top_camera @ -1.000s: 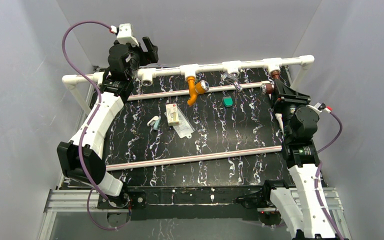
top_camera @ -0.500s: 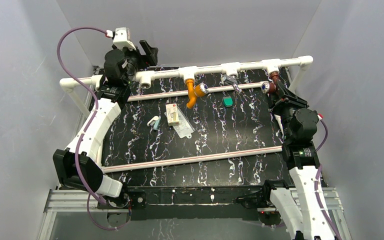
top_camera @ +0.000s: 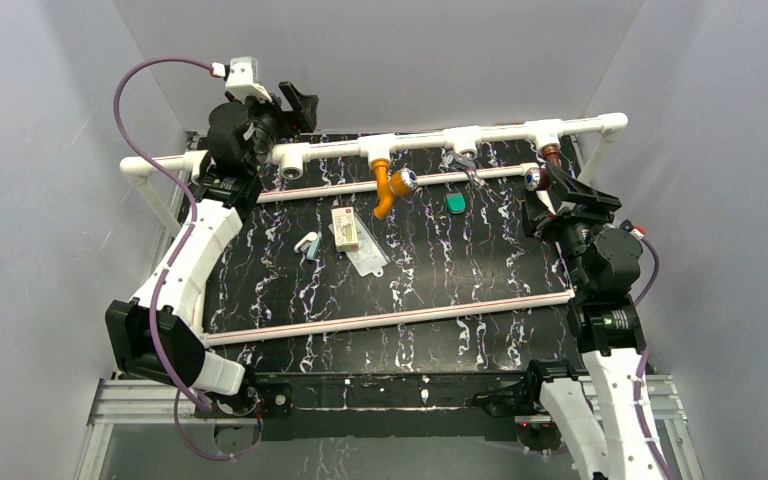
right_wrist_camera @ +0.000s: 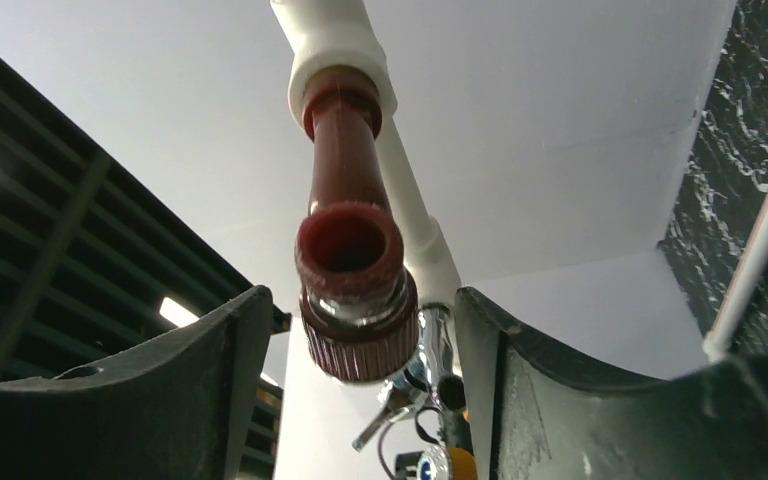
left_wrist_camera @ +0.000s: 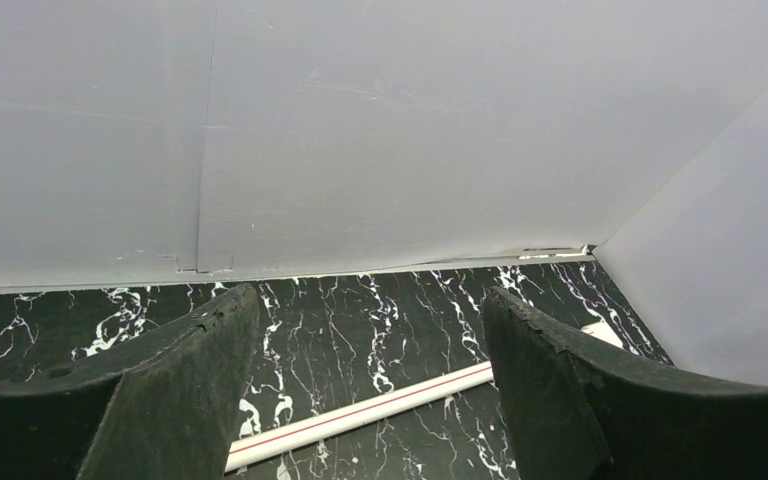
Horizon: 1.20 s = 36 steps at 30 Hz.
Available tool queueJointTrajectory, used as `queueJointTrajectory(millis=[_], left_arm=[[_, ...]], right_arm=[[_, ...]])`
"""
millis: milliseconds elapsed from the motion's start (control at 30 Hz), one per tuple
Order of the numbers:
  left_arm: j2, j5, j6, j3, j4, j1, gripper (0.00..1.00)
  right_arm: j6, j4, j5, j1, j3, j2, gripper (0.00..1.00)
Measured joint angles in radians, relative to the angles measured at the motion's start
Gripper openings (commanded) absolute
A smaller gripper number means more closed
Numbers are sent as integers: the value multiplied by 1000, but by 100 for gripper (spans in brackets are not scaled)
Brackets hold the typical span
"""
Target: Install the water faucets
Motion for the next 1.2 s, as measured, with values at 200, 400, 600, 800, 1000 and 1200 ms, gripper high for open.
queueJointTrajectory(millis=[200,400,600,800,1000,1200], left_arm=[[0,5,-6,-1,2,0,79],[-1,5,-7,-2,3,1,79],[0,7,-7,-2,5,1,79],[0,14,-8,-2,5,3,79],[0,17,-11,-2,5,3,79],[3,24,-16,-2,5,7,79]], right_arm=[[-98,-69,-30,0,3,-70,84],[-278,-156,-51,0,49,-136,85],[-612,-246,-119,0,163,-127,85],[-1037,-330,-187,0,240,-116,83],[-1480,-404,-212,0,328,-57,81],[-1898,-411,-162,21,330,-51,81]])
